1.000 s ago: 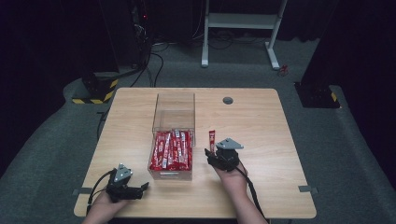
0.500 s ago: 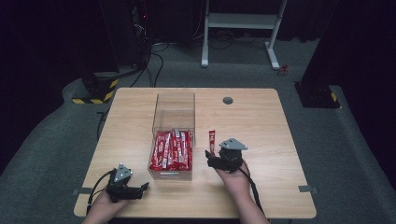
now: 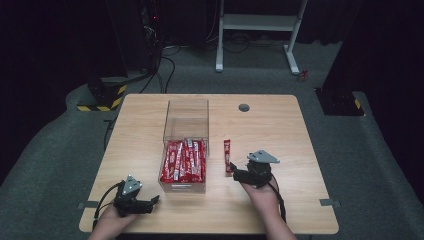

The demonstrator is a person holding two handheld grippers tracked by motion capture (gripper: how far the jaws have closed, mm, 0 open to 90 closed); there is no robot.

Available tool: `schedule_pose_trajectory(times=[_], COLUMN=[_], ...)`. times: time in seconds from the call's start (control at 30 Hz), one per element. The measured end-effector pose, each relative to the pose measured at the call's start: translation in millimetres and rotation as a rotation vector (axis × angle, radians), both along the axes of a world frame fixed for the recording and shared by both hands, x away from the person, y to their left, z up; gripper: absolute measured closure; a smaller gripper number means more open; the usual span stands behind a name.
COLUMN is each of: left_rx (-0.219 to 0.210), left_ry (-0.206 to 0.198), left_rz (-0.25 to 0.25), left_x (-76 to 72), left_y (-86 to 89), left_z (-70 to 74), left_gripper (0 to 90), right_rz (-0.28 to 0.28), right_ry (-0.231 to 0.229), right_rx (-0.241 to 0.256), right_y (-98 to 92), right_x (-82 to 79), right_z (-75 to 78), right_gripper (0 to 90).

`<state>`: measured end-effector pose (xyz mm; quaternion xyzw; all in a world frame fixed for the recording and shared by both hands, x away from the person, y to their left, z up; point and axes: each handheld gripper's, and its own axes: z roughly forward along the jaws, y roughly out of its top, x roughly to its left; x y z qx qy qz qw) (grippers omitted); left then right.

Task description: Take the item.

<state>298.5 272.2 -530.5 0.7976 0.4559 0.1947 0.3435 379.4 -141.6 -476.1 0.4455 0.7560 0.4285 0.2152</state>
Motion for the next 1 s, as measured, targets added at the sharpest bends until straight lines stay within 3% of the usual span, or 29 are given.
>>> schedule_pose_trajectory(times=[0.53,1.0], left_rx=[0.001,0.001], left_ry=[0.000,0.001], left_rz=[0.000,0.000], left_x=[0.0,-0.1], left_y=[-0.1,-0.2], left_z=[0.0,0.1], left_gripper=[6.9,6.9], right_rz=[-0.056,-0.140], right_ry=[0.006,0.082], right_rx=[-0.035,-0.137], right_y=[-46.0,-93.0], right_x=[-18.3,-31.6], right_z=[-5.7,-37.8], right_gripper=[17.3,15.5])
